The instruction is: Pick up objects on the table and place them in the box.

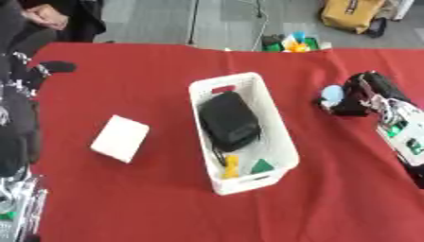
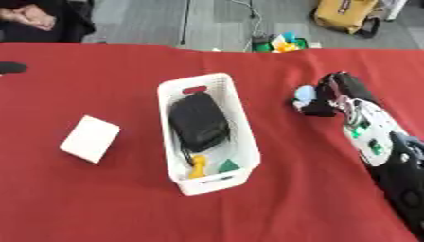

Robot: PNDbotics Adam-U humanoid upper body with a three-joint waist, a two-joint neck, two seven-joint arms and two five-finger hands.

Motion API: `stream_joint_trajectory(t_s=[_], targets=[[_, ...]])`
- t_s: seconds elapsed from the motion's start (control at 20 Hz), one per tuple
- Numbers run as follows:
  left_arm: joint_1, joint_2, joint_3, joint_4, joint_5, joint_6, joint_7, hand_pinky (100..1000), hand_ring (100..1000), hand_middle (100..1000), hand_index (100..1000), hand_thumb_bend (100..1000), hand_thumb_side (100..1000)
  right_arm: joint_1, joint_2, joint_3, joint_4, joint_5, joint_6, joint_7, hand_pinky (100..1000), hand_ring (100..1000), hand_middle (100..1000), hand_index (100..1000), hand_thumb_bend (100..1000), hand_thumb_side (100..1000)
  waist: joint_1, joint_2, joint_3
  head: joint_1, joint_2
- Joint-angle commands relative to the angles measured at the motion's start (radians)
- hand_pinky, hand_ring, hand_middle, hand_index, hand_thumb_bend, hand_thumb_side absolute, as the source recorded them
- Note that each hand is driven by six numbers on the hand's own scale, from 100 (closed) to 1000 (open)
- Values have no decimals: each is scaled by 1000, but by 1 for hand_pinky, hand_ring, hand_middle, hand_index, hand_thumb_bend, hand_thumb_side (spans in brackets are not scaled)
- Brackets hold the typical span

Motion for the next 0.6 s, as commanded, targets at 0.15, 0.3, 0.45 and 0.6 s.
stream_joint_trajectory(t_s=[0.15,0.3,0.45,0.6], targets=[[-15,0,-3,-14,2,-1,-1,660,872,1000,924,100,1000,-6,-14,3,7,15,-5,9,837,719,395,549,461,504,2,-16,-3,1,-9],[-15,0,-2,-14,2,-1,-1,660,872,1000,924,100,1000,-5,-14,3,8,19,-8,12,836,718,395,549,433,504,2,-17,-4,2,-9],[-15,0,-2,-14,2,0,0,660,873,1000,924,100,1000,-4,-14,4,10,23,-10,15,836,717,394,549,418,507,3,-18,-5,3,-7],[-14,-1,-1,-14,2,0,1,660,872,1000,923,100,1000,-4,-14,6,10,29,-12,19,834,713,395,549,394,498,2,-21,-6,5,-4]])
